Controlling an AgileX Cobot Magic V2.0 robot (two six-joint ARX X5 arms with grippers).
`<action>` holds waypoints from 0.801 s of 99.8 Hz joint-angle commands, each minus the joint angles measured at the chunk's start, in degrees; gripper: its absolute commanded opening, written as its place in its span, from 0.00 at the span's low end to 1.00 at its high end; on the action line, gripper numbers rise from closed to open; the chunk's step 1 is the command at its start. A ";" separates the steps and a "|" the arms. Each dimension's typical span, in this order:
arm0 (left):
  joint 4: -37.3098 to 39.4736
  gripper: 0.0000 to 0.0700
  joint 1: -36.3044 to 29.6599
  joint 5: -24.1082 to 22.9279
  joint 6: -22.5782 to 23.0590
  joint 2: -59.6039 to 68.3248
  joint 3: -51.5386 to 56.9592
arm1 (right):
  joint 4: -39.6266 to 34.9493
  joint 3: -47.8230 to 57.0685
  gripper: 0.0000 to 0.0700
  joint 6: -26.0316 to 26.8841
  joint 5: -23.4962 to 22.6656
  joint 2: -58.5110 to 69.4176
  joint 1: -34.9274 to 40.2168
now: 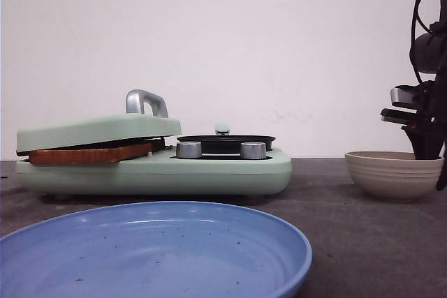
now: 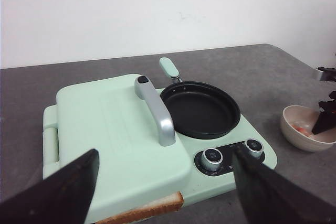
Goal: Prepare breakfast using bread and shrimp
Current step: 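Grasp the rim of the beige shrimp bowl with the right gripper, then lift the beige bowl with the right gripper over the black pan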
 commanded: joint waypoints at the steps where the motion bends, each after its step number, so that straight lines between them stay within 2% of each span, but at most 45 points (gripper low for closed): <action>1: 0.70 0.62 -0.04 -0.09 0.55 0.24 0.66 | 0.42 1.03 0.00 -0.61 0.09 0.83 0.13; 18: 0.70 0.62 -0.04 -0.09 0.55 0.24 0.66 | 0.81 1.05 0.00 -0.04 -0.44 0.70 0.15; 40: 0.66 0.62 -0.04 -0.07 0.55 0.24 0.66 | 3.06 1.07 0.00 1.62 -4.76 -1.79 0.24; 52: 0.68 0.62 -0.04 -0.09 0.52 0.24 0.66 | 4.17 1.09 0.00 2.75 -5.44 -4.31 0.48; 80: 0.63 0.62 -0.04 -0.07 0.52 0.24 0.66 | 9.68 1.09 0.00 7.85 -12.17 -9.22 2.73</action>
